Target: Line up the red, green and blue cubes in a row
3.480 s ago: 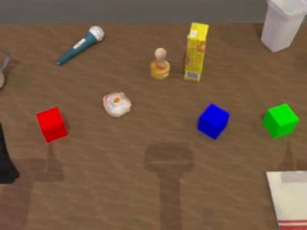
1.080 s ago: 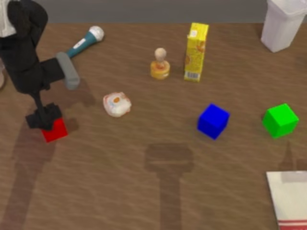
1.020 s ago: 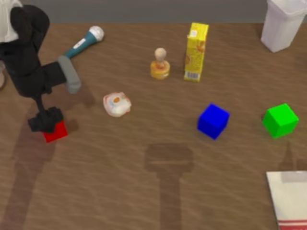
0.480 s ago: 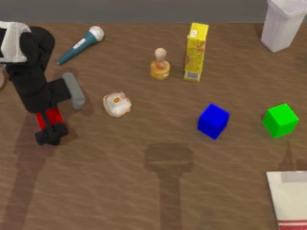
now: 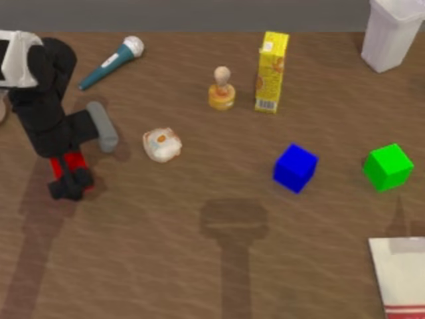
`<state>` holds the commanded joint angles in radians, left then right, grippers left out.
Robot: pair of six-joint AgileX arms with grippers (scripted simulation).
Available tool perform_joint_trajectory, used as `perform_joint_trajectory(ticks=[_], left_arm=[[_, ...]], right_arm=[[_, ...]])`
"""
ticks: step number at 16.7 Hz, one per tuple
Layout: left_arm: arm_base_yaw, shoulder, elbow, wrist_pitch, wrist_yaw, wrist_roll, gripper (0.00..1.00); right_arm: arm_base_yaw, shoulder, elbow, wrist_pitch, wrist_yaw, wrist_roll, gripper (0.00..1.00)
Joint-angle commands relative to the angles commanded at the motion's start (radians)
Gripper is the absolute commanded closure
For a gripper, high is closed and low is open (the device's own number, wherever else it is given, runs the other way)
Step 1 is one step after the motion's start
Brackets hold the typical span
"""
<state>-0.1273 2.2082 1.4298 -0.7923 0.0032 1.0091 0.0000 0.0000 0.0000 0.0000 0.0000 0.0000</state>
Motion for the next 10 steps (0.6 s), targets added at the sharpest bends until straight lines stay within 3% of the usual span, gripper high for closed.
perform_joint_trajectory(ticks=[5,10], left_arm=[[0.000,0.000,0.000,0.000,0.000,0.000,0.98],[0.000,0.000,0.000,0.000,0.000,0.000,1.00]], right_arm=[[0.000,0.000,0.000,0.000,0.000,0.000,0.00],[0.000,0.000,0.000,0.000,0.000,0.000,0.00]])
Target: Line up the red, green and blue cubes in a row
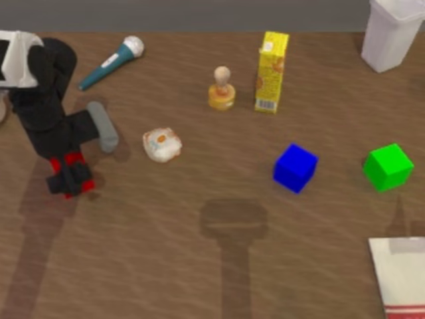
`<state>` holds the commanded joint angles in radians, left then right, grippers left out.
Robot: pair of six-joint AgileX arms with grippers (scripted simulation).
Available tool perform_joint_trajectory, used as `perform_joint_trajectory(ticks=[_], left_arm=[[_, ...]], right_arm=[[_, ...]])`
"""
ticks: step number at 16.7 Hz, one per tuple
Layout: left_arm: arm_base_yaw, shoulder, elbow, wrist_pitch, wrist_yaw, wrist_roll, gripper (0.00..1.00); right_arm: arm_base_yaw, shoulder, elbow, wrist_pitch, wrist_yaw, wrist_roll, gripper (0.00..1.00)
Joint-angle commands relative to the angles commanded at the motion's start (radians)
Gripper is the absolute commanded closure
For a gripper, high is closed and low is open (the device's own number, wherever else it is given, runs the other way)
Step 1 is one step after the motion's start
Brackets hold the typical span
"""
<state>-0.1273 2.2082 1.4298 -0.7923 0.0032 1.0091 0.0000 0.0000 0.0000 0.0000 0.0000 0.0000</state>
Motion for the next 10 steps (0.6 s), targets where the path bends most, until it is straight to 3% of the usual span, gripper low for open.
perform_joint_trajectory(ticks=[6,10], left_arm=[[-0.001,-0.038,0.016,-0.044,0.011,-0.009,1.00],[0.011,-0.087,0.089,-0.176,0.011,-0.011,1.00]], right_arm=[[0.000,0.000,0.000,0.000,0.000,0.000,0.00],[0.000,0.000,0.000,0.000,0.000,0.000,0.00]])
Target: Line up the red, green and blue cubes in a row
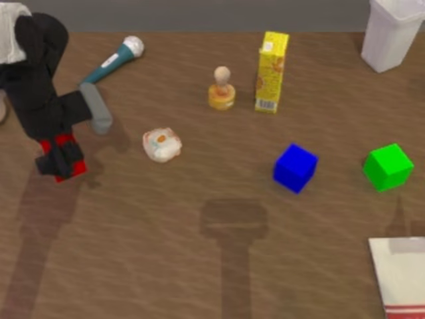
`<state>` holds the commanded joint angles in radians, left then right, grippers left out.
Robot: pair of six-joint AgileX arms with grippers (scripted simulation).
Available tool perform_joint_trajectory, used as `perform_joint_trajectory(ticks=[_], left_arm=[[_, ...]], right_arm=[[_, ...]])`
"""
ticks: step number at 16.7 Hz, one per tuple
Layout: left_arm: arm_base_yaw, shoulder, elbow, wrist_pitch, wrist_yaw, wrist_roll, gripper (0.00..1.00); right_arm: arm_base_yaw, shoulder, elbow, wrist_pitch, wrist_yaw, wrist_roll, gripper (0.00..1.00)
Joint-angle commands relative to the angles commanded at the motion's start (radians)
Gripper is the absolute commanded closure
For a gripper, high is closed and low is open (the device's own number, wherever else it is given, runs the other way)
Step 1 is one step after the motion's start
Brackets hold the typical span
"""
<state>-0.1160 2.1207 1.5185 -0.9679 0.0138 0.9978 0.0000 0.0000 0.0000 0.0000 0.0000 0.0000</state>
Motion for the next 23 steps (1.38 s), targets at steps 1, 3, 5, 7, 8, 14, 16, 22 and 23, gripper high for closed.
perform_joint_trajectory(ticks=[1,3,5,7,8,14,16,22,23], left_arm=[[0.003,-0.014,0.019,-0.037,0.000,-0.001,1.00],[0.007,-0.039,0.046,-0.083,-0.001,-0.003,1.00],[0.008,-0.045,0.051,-0.090,-0.001,-0.003,1.00],[0.002,-0.041,0.049,-0.087,-0.001,-0.001,1.00],[0.000,-0.042,0.047,-0.087,-0.001,-0.001,1.00],[-0.193,-0.144,-0.058,-0.077,-0.001,-0.023,1.00],[-0.291,-0.196,-0.117,-0.073,-0.001,-0.036,1.00],[-0.529,-0.323,-0.255,-0.061,-0.002,-0.067,1.00],[-0.538,-0.329,-0.261,-0.060,-0.002,-0.068,1.00]], right_arm=[[0.000,0.000,0.000,0.000,0.000,0.000,0.00],[0.000,0.000,0.000,0.000,0.000,0.000,0.00],[0.000,0.000,0.000,0.000,0.000,0.000,0.00],[0.000,0.000,0.000,0.000,0.000,0.000,0.00],[0.000,0.000,0.000,0.000,0.000,0.000,0.00],[0.000,0.000,0.000,0.000,0.000,0.000,0.00],[0.000,0.000,0.000,0.000,0.000,0.000,0.00],[0.000,0.000,0.000,0.000,0.000,0.000,0.00],[0.000,0.000,0.000,0.000,0.000,0.000,0.00]])
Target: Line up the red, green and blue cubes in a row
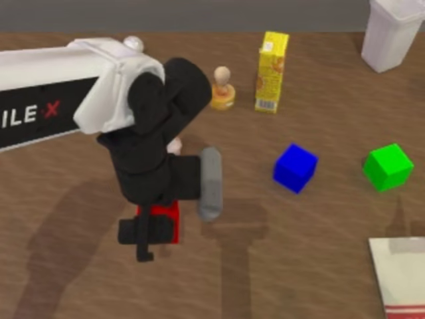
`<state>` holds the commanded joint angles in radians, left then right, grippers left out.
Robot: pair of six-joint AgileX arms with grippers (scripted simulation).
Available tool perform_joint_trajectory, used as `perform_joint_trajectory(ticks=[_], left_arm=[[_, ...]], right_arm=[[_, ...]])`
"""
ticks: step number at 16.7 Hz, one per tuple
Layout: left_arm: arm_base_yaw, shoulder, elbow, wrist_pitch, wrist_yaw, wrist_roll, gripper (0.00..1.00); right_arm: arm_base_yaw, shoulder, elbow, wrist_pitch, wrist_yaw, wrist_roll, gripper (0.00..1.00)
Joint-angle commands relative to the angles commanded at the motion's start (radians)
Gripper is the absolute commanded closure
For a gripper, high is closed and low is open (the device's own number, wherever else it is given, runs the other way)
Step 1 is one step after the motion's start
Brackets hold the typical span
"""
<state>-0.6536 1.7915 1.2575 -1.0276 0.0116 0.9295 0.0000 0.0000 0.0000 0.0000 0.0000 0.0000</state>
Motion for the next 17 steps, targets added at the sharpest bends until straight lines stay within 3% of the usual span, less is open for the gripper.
perform_joint_trajectory(ticks=[6,13,17], left_arm=[[0.001,0.011,-0.007,0.016,0.000,0.003,1.00],[-0.007,0.110,-0.133,0.247,0.001,-0.006,1.00],[-0.009,0.121,-0.145,0.266,0.000,-0.006,1.00]], right_arm=[[0.000,0.000,0.000,0.000,0.000,0.000,0.00],[0.000,0.000,0.000,0.000,0.000,0.000,0.00],[0.000,0.000,0.000,0.000,0.000,0.000,0.00]])
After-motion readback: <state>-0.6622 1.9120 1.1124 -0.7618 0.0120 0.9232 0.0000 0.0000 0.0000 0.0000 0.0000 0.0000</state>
